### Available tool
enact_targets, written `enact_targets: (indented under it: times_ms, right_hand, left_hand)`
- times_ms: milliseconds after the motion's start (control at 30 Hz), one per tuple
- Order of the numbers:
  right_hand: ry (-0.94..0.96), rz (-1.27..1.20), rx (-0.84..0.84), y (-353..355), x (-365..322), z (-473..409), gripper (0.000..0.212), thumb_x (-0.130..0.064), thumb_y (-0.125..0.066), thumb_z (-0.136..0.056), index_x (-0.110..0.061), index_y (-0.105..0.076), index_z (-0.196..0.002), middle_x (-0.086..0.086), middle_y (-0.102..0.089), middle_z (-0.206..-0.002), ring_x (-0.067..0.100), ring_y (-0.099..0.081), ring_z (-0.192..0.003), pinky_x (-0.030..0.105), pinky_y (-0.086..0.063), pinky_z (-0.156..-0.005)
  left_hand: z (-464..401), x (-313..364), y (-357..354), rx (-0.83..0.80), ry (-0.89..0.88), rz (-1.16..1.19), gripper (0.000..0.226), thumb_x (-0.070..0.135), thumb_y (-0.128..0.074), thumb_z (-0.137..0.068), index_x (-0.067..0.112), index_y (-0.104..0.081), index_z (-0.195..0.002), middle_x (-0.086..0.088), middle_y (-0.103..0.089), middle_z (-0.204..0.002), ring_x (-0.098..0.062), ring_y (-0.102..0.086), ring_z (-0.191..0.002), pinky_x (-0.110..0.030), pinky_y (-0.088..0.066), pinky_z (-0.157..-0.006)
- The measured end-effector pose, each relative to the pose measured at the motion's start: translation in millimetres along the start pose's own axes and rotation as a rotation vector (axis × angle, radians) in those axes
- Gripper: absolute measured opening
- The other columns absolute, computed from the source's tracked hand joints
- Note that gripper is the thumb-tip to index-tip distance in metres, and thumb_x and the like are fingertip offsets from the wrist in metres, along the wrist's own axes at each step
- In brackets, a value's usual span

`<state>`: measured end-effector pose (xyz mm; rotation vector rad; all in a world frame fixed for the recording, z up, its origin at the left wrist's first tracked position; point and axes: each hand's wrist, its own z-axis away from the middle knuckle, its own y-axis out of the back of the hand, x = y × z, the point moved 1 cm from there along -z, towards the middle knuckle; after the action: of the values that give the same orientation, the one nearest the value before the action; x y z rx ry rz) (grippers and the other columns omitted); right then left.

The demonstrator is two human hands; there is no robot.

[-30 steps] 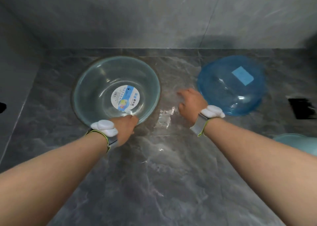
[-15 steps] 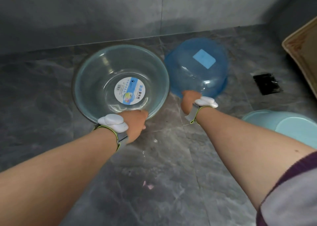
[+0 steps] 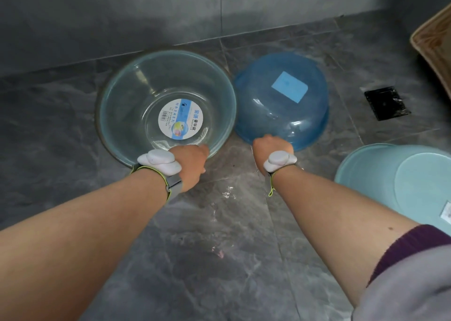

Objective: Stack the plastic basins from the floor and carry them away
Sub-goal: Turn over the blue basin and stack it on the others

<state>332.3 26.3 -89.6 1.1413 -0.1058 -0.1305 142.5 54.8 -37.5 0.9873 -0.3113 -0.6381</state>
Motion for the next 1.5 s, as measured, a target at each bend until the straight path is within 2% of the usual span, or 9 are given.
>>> enact_targets:
  times_ms: [233,400,600,767,933,1133,1333,1433,1500]
  right_hand:
    - [0.018,0.03,0.091,40,17,3,0.033,0.0,-0.046,-0.086,-0.004,-0.061,-0.115,0.016,-0.053,-0.117,0.035,-0.052,-0.11,0.038,-0.046,-0.075]
    - [0.006,0.03,0.223,93,31,-2,0.029,-0.001,-0.049,-0.083,-0.003,-0.062,-0.109,0.016,-0.055,-0.111,0.035,-0.055,-0.106,0.036,-0.043,-0.072]
    - [0.138,-0.108,0.615,149,3,3,0.017,-0.014,-0.052,-0.088,-0.003,-0.063,-0.095,0.018,-0.059,-0.099,0.038,-0.058,-0.093,0.034,-0.036,-0.062]
    - [0.406,-0.265,0.831,176,-59,23,0.006,-0.006,-0.066,-0.077,0.0,-0.063,-0.077,0.018,-0.06,-0.079,0.035,-0.06,-0.068,0.033,-0.039,-0.054]
    - [0.519,-0.511,0.747,163,-97,38,0.014,-0.014,-0.053,-0.082,-0.001,-0.058,-0.084,0.017,-0.056,-0.084,0.031,-0.052,-0.067,0.034,-0.041,-0.059]
    - [0.275,-0.74,0.558,123,-115,48,0.018,-0.017,-0.051,-0.088,-0.012,-0.036,-0.079,0.006,-0.041,-0.082,0.022,-0.036,-0.07,0.026,-0.018,-0.059]
    - [-0.053,-0.958,0.367,93,-107,48,0.027,-0.023,-0.05,-0.086,-0.02,-0.032,-0.065,0.002,-0.055,-0.067,0.025,-0.054,-0.064,0.032,-0.036,-0.059]
    - [-0.187,-1.242,0.256,81,-99,48,0.021,-0.018,-0.051,-0.083,-0.018,-0.039,-0.066,0.006,-0.062,-0.063,0.019,-0.067,-0.056,0.038,-0.058,-0.064]
    - [-0.26,-1.422,0.163,74,-93,43,0.019,-0.01,-0.051,-0.084,-0.015,-0.045,-0.067,0.009,-0.059,-0.061,0.019,-0.066,-0.052,0.043,-0.061,-0.061]
  left_hand:
    - [-3,0,3,-0.064,0.042,0.038,0.027,0.022,-0.053,-0.097,0.004,-0.044,-0.115,-0.013,-0.062,-0.11,-0.029,-0.062,-0.098,-0.032,-0.043,-0.072]
    - [5,3,10,-0.056,0.145,0.092,0.053,0.045,-0.058,-0.09,0.006,-0.044,-0.122,-0.013,-0.06,-0.12,-0.031,-0.06,-0.106,-0.036,-0.046,-0.08]
    - [10,9,29,0.289,0.174,0.173,0.075,0.055,-0.059,-0.084,0.008,-0.033,-0.135,-0.01,-0.052,-0.128,-0.03,-0.051,-0.114,-0.04,-0.041,-0.093]
    - [16,-11,42,0.539,0.272,0.253,0.086,0.049,-0.062,-0.084,0.004,-0.021,-0.145,-0.012,-0.039,-0.144,-0.03,-0.038,-0.13,-0.04,-0.034,-0.106]
    - [36,-32,42,0.649,0.299,0.295,0.082,0.04,-0.063,-0.085,0.003,-0.022,-0.147,-0.017,-0.031,-0.15,-0.033,-0.028,-0.139,-0.041,-0.028,-0.111]
    - [50,-42,22,0.659,0.155,0.364,0.044,0.022,-0.057,-0.09,0.002,-0.048,-0.128,-0.015,-0.05,-0.133,-0.033,-0.043,-0.127,-0.04,-0.036,-0.105]
    - [51,-22,7,0.528,0.192,0.268,0.024,0.026,-0.05,-0.095,0.011,-0.051,-0.114,-0.008,-0.057,-0.112,-0.027,-0.052,-0.106,-0.034,-0.035,-0.074]
    - [46,-17,2,0.475,0.17,0.204,0.02,0.022,-0.047,-0.096,0.011,-0.049,-0.112,-0.011,-0.054,-0.11,-0.031,-0.052,-0.102,-0.034,-0.031,-0.068]
    - [42,-17,0,0.453,0.17,0.228,0.015,0.018,-0.045,-0.095,0.01,-0.048,-0.108,-0.013,-0.052,-0.107,-0.034,-0.051,-0.098,-0.036,-0.031,-0.066]
